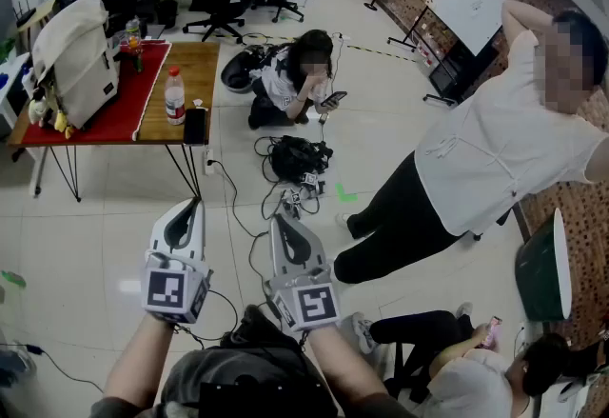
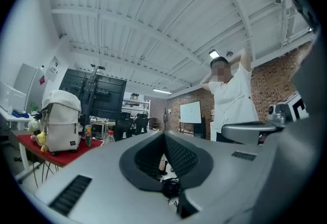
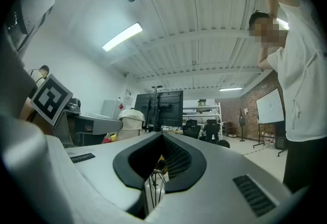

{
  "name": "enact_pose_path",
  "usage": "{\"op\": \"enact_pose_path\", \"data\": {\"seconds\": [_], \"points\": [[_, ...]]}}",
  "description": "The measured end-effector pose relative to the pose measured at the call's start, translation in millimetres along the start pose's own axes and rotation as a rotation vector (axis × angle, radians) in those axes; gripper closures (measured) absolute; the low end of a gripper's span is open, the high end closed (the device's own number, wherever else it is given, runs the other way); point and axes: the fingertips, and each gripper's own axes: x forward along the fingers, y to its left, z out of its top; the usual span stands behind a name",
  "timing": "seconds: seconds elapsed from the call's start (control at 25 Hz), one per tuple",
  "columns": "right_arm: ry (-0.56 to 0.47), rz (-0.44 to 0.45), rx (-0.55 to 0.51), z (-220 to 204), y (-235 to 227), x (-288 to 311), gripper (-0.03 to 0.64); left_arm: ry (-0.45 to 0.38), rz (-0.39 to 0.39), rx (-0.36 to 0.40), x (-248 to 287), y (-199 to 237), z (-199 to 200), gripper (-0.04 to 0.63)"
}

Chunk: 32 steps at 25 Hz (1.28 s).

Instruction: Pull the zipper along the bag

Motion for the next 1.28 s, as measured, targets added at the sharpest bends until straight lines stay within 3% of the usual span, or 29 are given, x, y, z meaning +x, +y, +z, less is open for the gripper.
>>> {"op": "enact_pose_path", "data": {"seconds": [0.48,0.76,0.96,1.28], "points": [[-0.025,0.011,0.031,-39,-42,90,0.604,-0.003,0.029,0.024,80,44,-21,0.566],[-0.092,-0.003,0.025,-41,-128,211,0.604,-0.006,0.011,0.037,217,79,-22,0.566],[-0.089,-0.024,0.051,-44,-204,317,0.604,-0.007,0.009,0.017,331,106,-9,0.567],[-0.057,-0.028,0.072,-73,-284,433,0.604,0.006,0.011,-0.007,464,147,-12,0.566]]}}
